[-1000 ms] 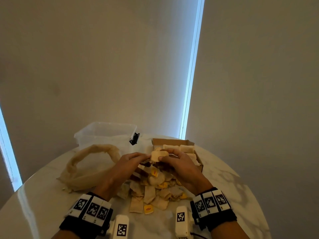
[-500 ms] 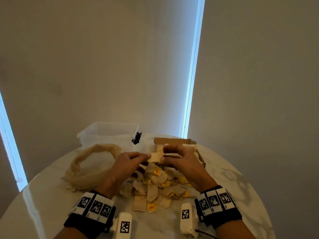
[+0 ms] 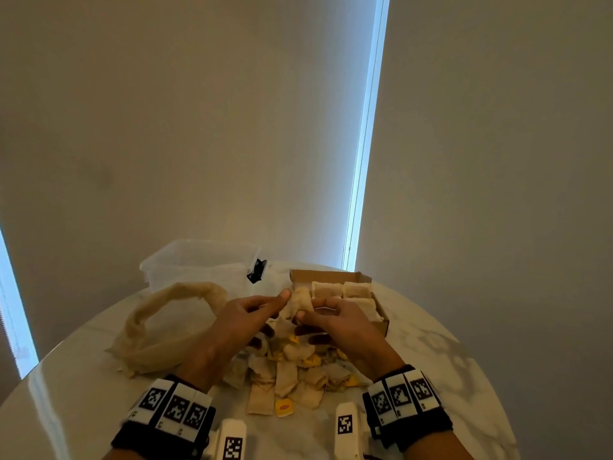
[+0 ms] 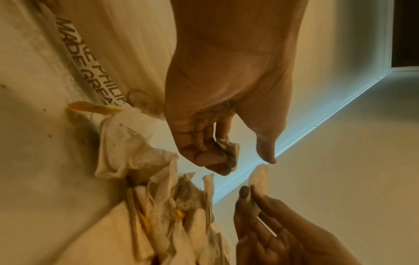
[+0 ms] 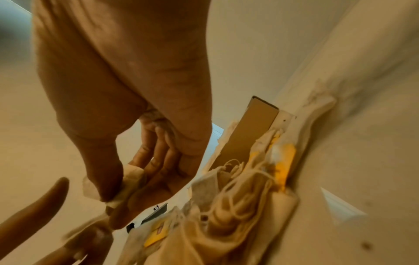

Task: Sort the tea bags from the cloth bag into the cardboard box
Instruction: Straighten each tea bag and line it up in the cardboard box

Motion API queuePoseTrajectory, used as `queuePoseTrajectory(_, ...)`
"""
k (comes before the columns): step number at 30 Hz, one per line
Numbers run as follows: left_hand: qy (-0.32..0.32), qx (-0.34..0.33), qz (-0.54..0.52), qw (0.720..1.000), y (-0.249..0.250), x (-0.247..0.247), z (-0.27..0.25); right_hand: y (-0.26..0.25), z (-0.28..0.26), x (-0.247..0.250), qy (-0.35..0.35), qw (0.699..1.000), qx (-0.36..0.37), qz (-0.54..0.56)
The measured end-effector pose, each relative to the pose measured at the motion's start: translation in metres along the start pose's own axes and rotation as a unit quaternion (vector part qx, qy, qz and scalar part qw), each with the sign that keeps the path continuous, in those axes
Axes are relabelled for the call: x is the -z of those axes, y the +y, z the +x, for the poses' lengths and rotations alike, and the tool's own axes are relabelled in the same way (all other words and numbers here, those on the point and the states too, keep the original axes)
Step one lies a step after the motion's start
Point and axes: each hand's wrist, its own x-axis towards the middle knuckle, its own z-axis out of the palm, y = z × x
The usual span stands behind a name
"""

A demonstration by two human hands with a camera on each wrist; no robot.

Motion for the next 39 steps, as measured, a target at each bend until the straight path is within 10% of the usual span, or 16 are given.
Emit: queuePoseTrajectory(39, 0.003, -0.052, -0.034, 0.998, -0.006, 0.001, 0.013, -0.024, 0.025, 0.04, 0.067, 0.985, 0.099, -0.128)
